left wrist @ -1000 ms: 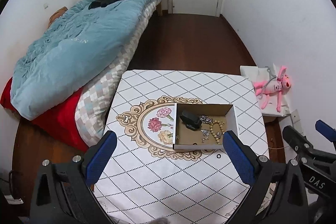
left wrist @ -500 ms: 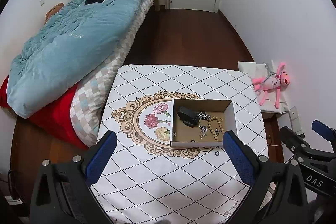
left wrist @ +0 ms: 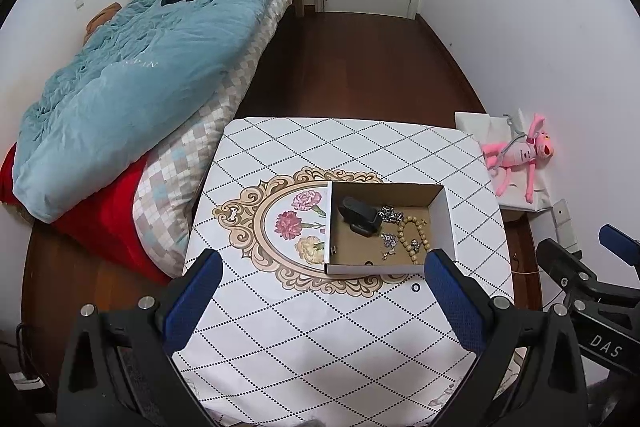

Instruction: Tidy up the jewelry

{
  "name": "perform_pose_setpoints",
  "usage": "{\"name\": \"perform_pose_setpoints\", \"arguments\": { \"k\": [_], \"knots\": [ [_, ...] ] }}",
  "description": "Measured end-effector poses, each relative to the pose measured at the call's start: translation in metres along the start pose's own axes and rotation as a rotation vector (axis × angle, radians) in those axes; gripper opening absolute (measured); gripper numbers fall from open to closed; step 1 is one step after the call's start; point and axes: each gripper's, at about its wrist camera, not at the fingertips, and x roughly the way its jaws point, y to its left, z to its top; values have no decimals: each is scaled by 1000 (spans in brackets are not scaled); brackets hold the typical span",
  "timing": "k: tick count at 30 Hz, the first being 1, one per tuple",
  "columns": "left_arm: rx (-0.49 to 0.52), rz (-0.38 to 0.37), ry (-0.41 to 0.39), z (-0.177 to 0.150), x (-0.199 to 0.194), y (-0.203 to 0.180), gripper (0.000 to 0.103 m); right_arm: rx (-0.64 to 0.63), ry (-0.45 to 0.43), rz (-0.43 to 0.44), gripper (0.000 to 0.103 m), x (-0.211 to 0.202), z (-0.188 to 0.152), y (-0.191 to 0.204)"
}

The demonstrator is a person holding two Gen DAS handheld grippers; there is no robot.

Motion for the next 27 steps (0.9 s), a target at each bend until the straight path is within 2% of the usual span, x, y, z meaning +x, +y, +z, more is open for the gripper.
{"name": "perform_pose_setpoints", "arguments": {
  "k": [27],
  "knots": [
    [16,1,17,-5,6,-2,103,-14,26,-4,103,6,-4,-3]
  ]
}}
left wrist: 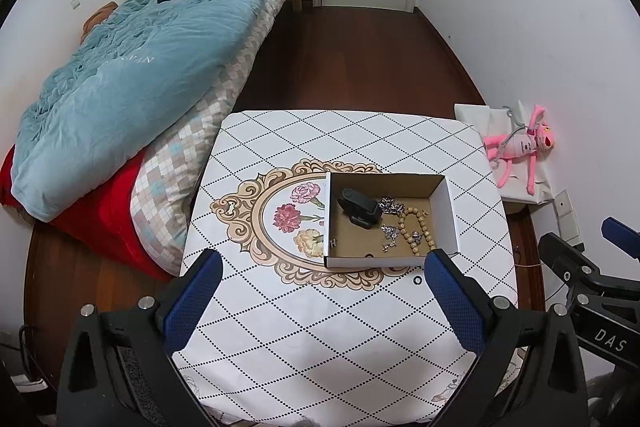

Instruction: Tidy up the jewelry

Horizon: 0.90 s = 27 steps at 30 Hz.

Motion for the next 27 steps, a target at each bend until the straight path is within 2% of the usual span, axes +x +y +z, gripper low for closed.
{"name": "perform_pose_setpoints", "arguments": {
  "k": [27],
  "knots": [
    [0,-4,1,-1,-1,1,103,0,11,-2,103,2,-1,-5]
  ]
}}
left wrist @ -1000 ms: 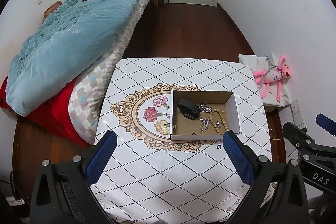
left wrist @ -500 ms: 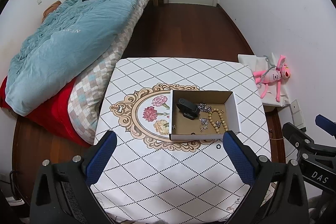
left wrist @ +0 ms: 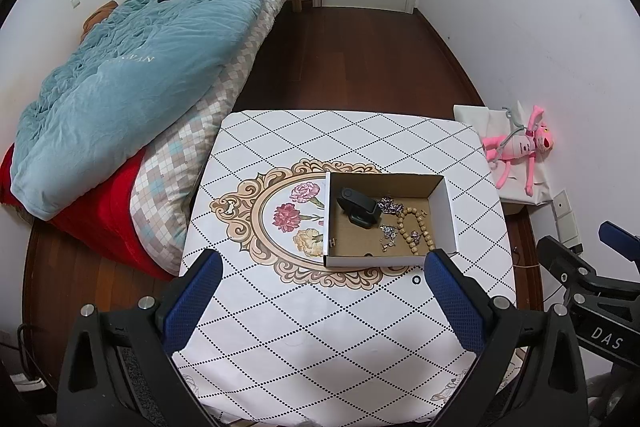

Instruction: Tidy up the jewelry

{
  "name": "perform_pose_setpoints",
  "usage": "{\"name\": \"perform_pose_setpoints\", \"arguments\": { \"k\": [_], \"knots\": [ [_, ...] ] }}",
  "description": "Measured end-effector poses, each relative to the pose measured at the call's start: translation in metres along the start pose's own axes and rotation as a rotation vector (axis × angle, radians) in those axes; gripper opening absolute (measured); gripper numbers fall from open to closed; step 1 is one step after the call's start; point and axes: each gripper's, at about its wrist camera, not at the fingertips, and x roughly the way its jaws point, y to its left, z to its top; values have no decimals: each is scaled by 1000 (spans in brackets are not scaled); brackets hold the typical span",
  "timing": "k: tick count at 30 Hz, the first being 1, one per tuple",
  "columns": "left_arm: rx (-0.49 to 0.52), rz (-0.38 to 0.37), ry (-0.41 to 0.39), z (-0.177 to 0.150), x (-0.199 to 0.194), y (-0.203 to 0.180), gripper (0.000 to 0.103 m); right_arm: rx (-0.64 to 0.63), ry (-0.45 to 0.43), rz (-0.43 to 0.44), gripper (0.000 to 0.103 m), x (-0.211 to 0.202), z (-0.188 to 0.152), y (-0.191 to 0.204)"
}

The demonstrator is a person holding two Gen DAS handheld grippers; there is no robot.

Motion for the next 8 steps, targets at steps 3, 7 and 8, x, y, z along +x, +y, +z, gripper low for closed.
{"name": "perform_pose_setpoints", "arguments": {
  "k": [3,7,8],
  "knots": [
    [-2,-1,0,0,0,0,103,0,0,0,103,0,0,0],
    [-4,-3,-2,0,-2,0,103,0,1,1,103,0,0,0],
    [-5,-5,-1,0,-2,-1,103,-1,2,1,103,0,0,0]
  ]
}}
